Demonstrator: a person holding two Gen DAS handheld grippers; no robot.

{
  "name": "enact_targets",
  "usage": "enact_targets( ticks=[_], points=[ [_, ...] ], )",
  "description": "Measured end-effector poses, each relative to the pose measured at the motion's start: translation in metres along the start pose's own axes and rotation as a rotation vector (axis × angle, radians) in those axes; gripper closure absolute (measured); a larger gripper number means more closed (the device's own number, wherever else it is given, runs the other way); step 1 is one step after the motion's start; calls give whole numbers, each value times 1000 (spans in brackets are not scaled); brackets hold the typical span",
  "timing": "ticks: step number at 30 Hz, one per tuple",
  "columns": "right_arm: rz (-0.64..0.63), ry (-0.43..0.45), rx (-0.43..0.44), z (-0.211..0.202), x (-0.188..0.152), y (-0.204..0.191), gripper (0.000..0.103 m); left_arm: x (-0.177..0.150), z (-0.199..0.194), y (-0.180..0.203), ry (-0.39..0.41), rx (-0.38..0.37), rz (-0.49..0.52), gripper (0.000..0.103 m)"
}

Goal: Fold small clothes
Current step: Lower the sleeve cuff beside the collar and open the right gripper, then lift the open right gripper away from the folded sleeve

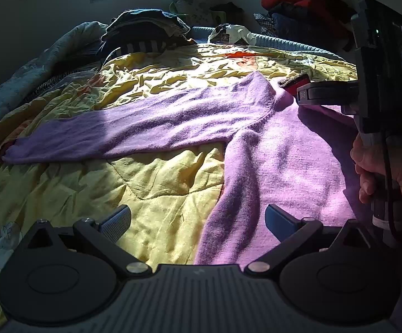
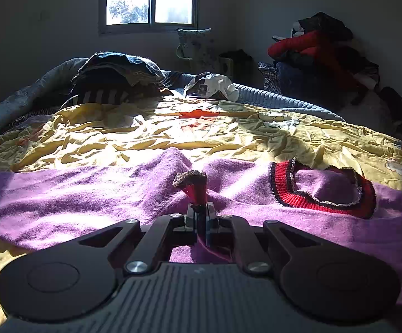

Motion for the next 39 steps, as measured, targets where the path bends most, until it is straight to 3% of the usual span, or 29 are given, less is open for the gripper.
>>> enact_targets(
  ticks=[18,21,23,25,31,35,39],
  points=[
    [-23,-39,23,10,-6,-14,90,1,0,-5,2,8,-10,0],
    [-10,-57,41,11,-7,-14,85,2,0,-7,3,7,-13,0],
    [-6,-65,56,11,-7,-16,71,2,-1,-9,5,10,-14,0],
    [-11,-65,69,9,-7,-20,65,3,-2,-11,7,15,-14,0],
    [68,-71,144,-5,-5,-17,64,4,-3,-16,12,20,-26,0],
    [121,-139,176,0,-10,-12,57,4,-4,-19,11,27,-31,0],
    [127,-133,171,-6,-11,-12,57,3,-6,-24,12,32,-39,0]
  ],
)
Point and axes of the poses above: each gripper's, at about its wrist camera, not at the fingertips, and z roughly the way its jaws point, y to its right, x to its top, the point moved 3 cm from there along z, roughly the way its jaws point, and after that the axes turned 2 degrees about z, right-handed, at the moved point
